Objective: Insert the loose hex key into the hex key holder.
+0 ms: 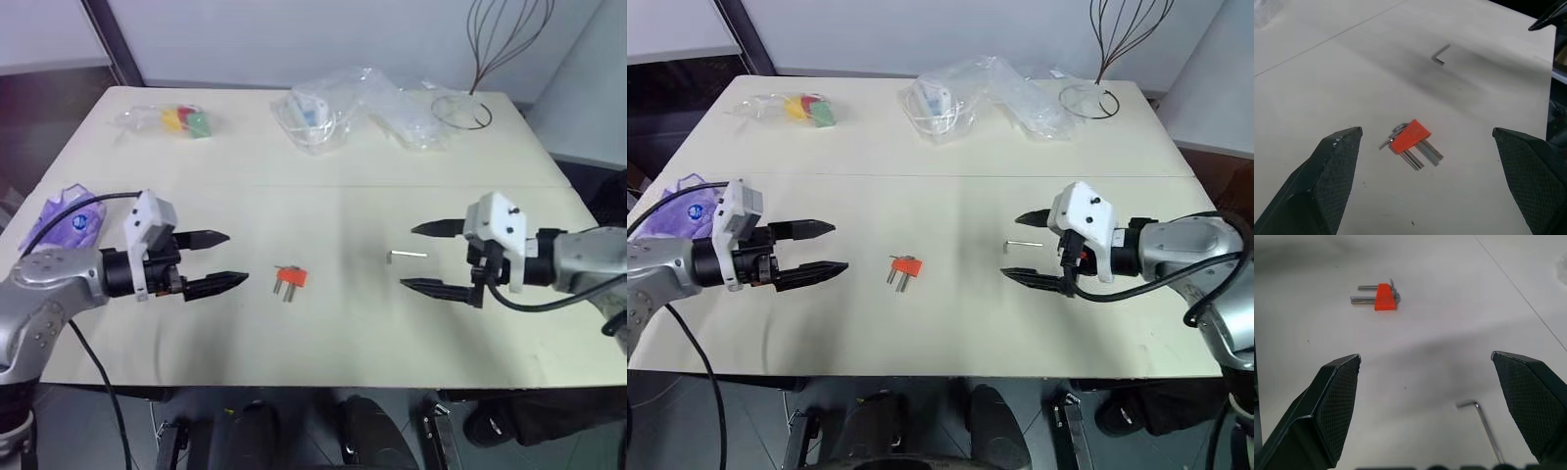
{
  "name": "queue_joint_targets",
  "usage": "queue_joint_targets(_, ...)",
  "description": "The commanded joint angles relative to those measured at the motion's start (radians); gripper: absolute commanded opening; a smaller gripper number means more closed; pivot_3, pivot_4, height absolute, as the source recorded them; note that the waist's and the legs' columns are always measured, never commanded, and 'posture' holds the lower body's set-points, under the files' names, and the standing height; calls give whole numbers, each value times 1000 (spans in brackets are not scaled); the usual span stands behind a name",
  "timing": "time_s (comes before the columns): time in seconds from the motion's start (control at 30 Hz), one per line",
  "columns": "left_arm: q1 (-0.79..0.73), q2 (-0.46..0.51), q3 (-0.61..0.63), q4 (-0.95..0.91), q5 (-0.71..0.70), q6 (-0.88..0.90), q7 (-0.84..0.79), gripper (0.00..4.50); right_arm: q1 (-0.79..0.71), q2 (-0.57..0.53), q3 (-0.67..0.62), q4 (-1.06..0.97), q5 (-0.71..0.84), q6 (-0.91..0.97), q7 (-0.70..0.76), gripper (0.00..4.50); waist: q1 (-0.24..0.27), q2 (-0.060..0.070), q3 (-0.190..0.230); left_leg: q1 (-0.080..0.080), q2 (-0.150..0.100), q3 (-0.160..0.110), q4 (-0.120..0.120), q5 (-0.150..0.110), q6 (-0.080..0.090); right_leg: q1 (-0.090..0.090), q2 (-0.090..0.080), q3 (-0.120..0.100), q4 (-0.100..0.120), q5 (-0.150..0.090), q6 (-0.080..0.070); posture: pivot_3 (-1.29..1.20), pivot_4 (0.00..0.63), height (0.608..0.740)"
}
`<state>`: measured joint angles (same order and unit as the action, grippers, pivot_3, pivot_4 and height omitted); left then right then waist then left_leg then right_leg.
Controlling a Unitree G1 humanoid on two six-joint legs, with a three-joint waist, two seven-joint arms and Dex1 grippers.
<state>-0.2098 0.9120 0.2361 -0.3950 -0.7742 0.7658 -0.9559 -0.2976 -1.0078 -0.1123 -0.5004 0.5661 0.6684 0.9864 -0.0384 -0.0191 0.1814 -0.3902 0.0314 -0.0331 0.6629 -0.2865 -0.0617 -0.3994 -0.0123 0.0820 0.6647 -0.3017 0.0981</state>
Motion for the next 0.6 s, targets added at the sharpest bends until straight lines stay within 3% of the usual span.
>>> queue_joint_targets(0.03,-1,-34,-16,-10,41,-50,35,4459,-34,90,95,8,-59,-58,-50,4500,0,0,0,0,0,0,0,0,0,0,0,0,0,0,0,0,150,740)
queue_joint_targets(0.27,32,-73,-57,-18,92,-82,50,4459,-107,334,338,176,-249,-180,-135,4500,-6,0,0,0,0,0,0,0,0,-1,1,0,1,0,0,0,150,740)
queue_joint_targets(0.4,41,-73,-55,-8,111,-97,43,4459,-175,479,443,372,-365,-281,-175,4500,-5,0,0,-2,0,1,0,0,0,-4,0,0,2,0,0,0,150,740)
queue_joint_targets(0.6,66,-73,-39,-23,116,-101,45,4459,-210,561,496,538,-453,-391,-162,4500,-2,0,0,-2,0,1,1,0,0,-4,-1,0,2,0,0,0,150,740)
